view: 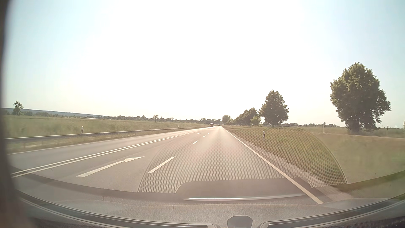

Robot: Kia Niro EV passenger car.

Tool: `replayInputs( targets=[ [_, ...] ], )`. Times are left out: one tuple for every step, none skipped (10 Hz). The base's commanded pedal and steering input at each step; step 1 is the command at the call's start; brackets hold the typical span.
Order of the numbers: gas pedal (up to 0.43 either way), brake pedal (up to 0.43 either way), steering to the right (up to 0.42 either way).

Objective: Follow the waypoints while adhering to traffic rules and regulations

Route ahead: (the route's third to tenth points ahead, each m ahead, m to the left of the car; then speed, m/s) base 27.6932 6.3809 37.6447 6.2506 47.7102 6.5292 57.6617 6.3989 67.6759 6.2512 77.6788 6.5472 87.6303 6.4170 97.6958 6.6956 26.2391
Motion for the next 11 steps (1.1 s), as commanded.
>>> replayInputs(
  targets=[
    [0.461, 0.006, 0.004],
    [0.461, 0.006, 0.004],
    [0.461, 0.006, 0.004],
    [0.461, 0.006, 0.004],
    [0.461, 0.006, 0.004],
    [0.461, 0.006, 0.004],
    [0.461, 0.006, 0.004],
    [0.461, 0.006, 0.004],
    [0.461, 0.006, 0.004],
    [0.461, 0.006, 0.004],
    [0.461, 0.006, 0.004]
  ],
)
